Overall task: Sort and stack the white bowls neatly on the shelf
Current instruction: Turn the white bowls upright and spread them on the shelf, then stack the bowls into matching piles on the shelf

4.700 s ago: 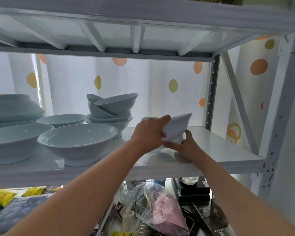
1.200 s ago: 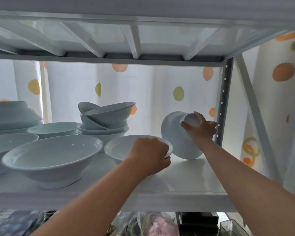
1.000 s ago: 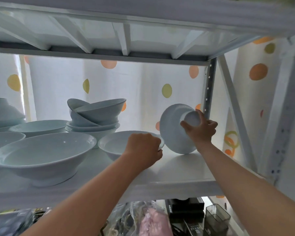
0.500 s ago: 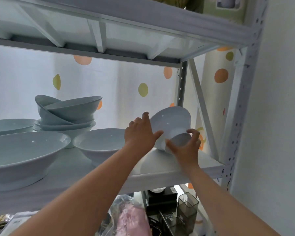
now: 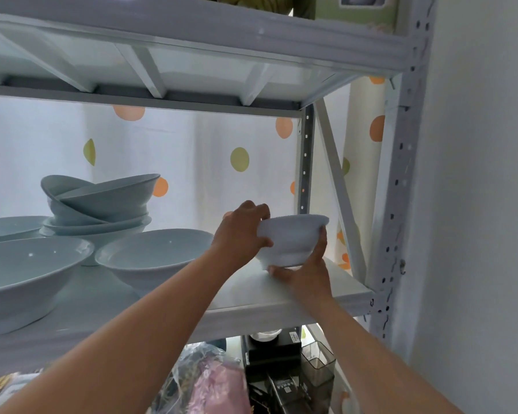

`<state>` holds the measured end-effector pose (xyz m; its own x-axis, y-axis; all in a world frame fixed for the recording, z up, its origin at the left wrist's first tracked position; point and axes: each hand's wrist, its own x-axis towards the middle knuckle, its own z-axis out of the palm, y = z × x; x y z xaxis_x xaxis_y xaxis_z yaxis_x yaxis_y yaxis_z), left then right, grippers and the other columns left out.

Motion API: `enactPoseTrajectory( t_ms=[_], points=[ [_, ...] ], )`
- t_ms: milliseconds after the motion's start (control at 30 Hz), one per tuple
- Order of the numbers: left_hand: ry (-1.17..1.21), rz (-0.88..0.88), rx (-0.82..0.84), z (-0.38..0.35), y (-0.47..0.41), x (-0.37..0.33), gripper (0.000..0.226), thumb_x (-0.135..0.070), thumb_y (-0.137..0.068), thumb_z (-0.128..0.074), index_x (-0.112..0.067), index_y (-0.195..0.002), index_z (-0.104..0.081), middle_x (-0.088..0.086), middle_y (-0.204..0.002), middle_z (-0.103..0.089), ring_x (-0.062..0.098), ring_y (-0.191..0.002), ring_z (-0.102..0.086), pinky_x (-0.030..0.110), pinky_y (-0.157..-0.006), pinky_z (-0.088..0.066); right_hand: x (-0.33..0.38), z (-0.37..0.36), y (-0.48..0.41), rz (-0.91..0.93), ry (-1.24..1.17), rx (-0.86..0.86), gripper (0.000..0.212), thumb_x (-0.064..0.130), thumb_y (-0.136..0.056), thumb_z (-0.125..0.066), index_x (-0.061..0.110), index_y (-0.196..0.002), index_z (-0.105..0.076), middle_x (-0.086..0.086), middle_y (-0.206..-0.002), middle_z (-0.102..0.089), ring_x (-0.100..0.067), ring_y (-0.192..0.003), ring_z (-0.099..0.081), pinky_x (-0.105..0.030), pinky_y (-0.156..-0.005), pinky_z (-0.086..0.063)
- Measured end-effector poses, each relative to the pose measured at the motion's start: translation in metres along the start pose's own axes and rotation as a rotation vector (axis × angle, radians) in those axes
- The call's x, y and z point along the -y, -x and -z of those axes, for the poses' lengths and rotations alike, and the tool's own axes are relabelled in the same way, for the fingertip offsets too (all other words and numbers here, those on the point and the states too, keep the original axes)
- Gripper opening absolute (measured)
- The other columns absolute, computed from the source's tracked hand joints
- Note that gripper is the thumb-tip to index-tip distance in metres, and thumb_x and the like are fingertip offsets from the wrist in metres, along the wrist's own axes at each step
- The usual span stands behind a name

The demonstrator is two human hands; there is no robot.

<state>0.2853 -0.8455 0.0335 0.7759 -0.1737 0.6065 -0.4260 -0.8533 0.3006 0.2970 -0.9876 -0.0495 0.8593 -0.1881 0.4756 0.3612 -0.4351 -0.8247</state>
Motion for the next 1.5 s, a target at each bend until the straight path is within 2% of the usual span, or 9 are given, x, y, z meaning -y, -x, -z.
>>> enactPoseTrajectory(
  t_ms=[167,267,400,567,767,933,1033,1167,1500],
  points=[
    [-0.151,-0.037,0.008,-0.005,0.003,-0.004,0.03,-0.026,-0.077,-0.072,-0.02,-0.101,-0.054,0.0,-0.101,-0.046,0.031,-0.089,-0.054,0.033,-0.065,-0.038,-0.001,-0.006,0.0,-0.051,0.032,0.009,0.122,0.035,-0.065,-0.08,0.033,-0.141,0.015,-0.003,-0.103,-0.064,-0.024,-0.088,-0.064,-0.041,-0.085,-0.053],
    [-0.249,-0.056,0.014,-0.004,0.009,-0.004,0.03,-0.023,-0.081,-0.07,-0.018,-0.105,-0.053,0.003,-0.11,-0.045,0.027,-0.089,-0.051,0.033,-0.064,-0.037,0.0,-0.005,0.003,-0.058,-0.016,-0.03,0.116,0.033,-0.069,-0.08,0.032,-0.142,0.01,-0.013,-0.116,-0.063,-0.031,-0.099,-0.063,-0.038,-0.09,-0.049],
    [-0.318,-0.089,0.022,-0.008,0.018,-0.007,0.03,-0.022,-0.083,-0.067,-0.018,-0.109,-0.051,0.004,-0.115,-0.043,0.027,-0.092,-0.053,0.035,-0.065,-0.044,0.0,0.0,0.005,0.044,-0.015,-0.066,0.115,0.033,-0.069,-0.081,0.034,-0.146,0.005,-0.011,-0.152,-0.028,-0.032,-0.131,-0.042,-0.04,-0.103,-0.038],
    [-0.39,-0.093,0.047,-0.012,0.028,-0.007,0.031,-0.019,-0.083,-0.067,-0.015,-0.109,-0.05,0.007,-0.116,-0.042,0.029,-0.09,-0.056,0.034,-0.06,-0.035,-0.001,0.004,0.009,0.076,0.037,-0.026,0.084,0.02,-0.073,-0.077,0.022,-0.14,-0.026,-0.013,-0.157,0.01,-0.031,-0.143,-0.016,-0.035,-0.106,-0.031],
    [-0.428,-0.112,0.031,-0.021,0.037,0.0,0.031,-0.017,-0.085,-0.064,-0.014,-0.112,-0.049,0.01,-0.113,-0.046,0.031,-0.095,-0.054,0.036,-0.064,-0.039,-0.004,0.0,0.008,0.113,0.075,-0.013,0.069,0.006,-0.077,-0.069,0.02,-0.134,-0.033,-0.016,-0.156,-0.003,-0.034,-0.141,-0.017,-0.038,-0.108,-0.028],
    [-0.439,-0.147,0.033,-0.018,0.045,0.007,0.046,-0.024,-0.083,-0.065,-0.018,-0.125,-0.047,0.011,-0.122,-0.049,0.031,-0.111,-0.048,0.039,-0.09,-0.037,0.004,-0.006,0.019,0.267,0.329,-0.147,0.072,-0.001,-0.069,-0.057,0.022,-0.136,-0.044,-0.011,-0.158,-0.012,-0.032,-0.145,-0.004,-0.048,-0.116,-0.007],
    [-0.434,-0.185,0.003,-0.002,0.055,0.016,0.051,-0.03,-0.082,-0.066,-0.02,-0.128,-0.047,0.01,-0.126,-0.049,0.03,-0.115,-0.046,0.038,-0.097,-0.034,0.02,-0.016,0.028,0.458,0.385,-0.233,0.06,0.008,-0.067,-0.036,0.012,-0.123,-0.059,-0.014,-0.145,-0.043,-0.036,-0.138,-0.029,-0.052,-0.115,-0.014],
    [-0.444,-0.203,-0.032,0.037,0.072,0.037,0.048,-0.032,-0.085,-0.062,-0.02,-0.129,-0.047,0.009,-0.124,-0.052,0.029,-0.114,-0.047,0.037,-0.097,-0.033,0.061,-0.045,0.041,0.533,0.335,-0.212,0.058,-0.002,-0.059,-0.037,0.005,-0.109,-0.065,-0.015,-0.119,-0.064,-0.034,-0.117,-0.051,-0.05,-0.109,-0.029],
    [-0.402,-0.094,-0.164,0.175,0.158,0.152,0.035,-0.04,-0.091,-0.049,-0.023,-0.121,-0.054,0.007,-0.118,-0.059,0.028,-0.111,-0.053,0.04,-0.095,-0.04,0.202,-0.163,0.106,0.653,0.245,-0.111,0.046,-0.001,-0.071,-0.039,0.009,-0.106,-0.067,-0.01,-0.108,-0.067,-0.031,-0.109,-0.053,-0.04,-0.099,-0.039]
  ],
)
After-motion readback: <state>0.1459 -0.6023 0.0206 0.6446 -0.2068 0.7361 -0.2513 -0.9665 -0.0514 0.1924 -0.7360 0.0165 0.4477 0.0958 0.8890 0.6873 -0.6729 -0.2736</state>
